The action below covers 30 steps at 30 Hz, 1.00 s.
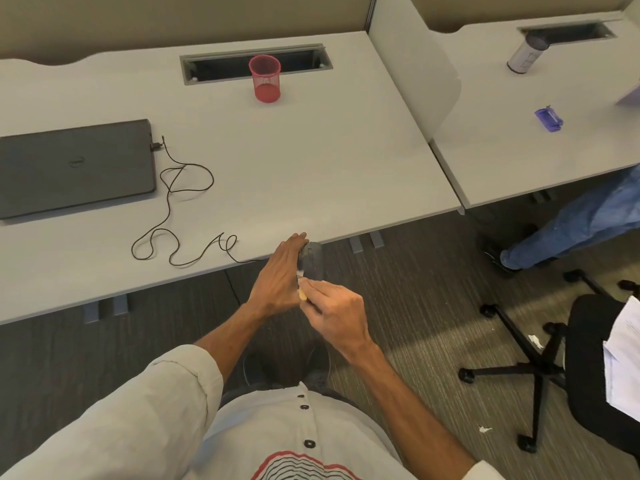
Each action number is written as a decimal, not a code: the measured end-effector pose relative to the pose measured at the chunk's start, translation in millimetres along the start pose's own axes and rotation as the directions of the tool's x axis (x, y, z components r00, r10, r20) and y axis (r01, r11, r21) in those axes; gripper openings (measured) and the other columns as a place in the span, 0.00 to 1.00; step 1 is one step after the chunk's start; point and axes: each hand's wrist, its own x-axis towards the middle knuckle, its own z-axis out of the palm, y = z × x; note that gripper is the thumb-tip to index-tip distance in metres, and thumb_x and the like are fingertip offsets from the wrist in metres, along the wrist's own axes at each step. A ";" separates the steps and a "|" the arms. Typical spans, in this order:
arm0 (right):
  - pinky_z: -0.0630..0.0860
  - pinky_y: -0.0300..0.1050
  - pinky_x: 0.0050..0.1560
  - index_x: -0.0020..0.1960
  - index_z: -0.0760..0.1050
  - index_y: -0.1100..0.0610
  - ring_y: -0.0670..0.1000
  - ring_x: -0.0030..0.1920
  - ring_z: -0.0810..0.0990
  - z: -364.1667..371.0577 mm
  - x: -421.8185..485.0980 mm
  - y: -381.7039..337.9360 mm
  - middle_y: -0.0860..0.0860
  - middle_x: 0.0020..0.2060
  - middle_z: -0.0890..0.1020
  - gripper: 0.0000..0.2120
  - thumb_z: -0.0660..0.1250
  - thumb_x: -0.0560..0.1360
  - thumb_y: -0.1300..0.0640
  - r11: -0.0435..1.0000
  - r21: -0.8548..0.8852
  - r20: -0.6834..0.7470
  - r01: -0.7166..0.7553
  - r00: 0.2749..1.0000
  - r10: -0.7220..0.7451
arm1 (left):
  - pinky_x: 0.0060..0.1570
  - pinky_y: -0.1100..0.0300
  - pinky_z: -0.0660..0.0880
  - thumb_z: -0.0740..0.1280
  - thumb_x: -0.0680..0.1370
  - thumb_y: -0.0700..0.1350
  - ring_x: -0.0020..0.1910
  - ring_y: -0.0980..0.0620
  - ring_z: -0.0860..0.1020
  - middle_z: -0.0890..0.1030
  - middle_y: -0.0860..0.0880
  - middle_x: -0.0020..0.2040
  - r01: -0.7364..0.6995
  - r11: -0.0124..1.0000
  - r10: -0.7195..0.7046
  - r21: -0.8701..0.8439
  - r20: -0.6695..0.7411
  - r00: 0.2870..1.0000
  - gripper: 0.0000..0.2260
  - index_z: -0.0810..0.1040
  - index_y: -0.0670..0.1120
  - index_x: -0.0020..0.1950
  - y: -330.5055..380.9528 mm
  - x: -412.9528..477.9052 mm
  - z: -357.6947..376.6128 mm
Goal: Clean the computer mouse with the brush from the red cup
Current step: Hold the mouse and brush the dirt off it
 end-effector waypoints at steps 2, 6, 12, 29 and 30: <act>0.87 0.48 0.59 0.65 0.87 0.60 0.53 0.57 0.90 -2.7 3.5 2.0 0.54 0.58 0.91 0.17 0.78 0.78 0.57 1.000 0.000 -0.047 -0.020 0.999 0.020 | 0.89 0.44 0.51 0.79 0.76 0.61 0.90 0.47 0.53 0.56 0.46 0.90 0.001 1.000 -0.001 -0.006 -0.008 1.000 0.51 0.54 0.45 0.88 -0.6 -0.3 0.3; 0.83 0.43 0.61 0.65 0.87 0.60 0.52 0.56 0.90 -4.5 15.1 6.8 0.54 0.57 0.91 0.17 0.80 0.77 0.60 0.996 -0.043 -0.098 -0.077 0.993 0.072 | 0.88 0.44 0.54 0.79 0.76 0.58 0.89 0.48 0.56 0.58 0.45 0.89 -0.004 1.000 0.004 0.004 -0.030 1.000 0.50 0.55 0.43 0.88 1.3 -1.3 0.6; 0.86 0.48 0.59 0.64 0.87 0.59 0.51 0.55 0.91 1.9 13.1 4.2 0.53 0.57 0.91 0.15 0.78 0.78 0.57 1.000 -0.012 -0.034 -0.007 0.999 0.007 | 0.88 0.42 0.56 0.78 0.77 0.60 0.89 0.47 0.56 0.57 0.46 0.89 0.032 0.999 -0.033 -0.026 -0.013 0.999 0.49 0.54 0.44 0.88 1.3 -2.8 -0.7; 0.59 0.58 0.85 0.64 0.85 0.56 0.55 0.76 0.77 8.6 41.1 32.0 0.54 0.67 0.86 0.13 0.74 0.82 0.53 -0.542 0.643 0.735 -0.542 0.235 0.636 | 0.86 0.40 0.61 0.83 0.70 0.64 0.88 0.46 0.57 0.55 0.47 0.89 0.076 0.997 -0.076 -0.024 0.007 0.997 0.58 0.53 0.45 0.88 0.9 -11.0 -6.3; 0.63 0.59 0.83 0.62 0.86 0.56 0.57 0.74 0.78 9.9 40.0 31.5 0.55 0.64 0.88 0.11 0.74 0.82 0.54 -0.577 0.619 0.766 -0.533 0.245 0.595 | 0.87 0.41 0.60 0.82 0.71 0.65 0.89 0.46 0.56 0.55 0.47 0.89 0.072 0.997 -0.072 -0.015 0.016 0.997 0.57 0.54 0.46 0.88 1.3 -10.9 -7.0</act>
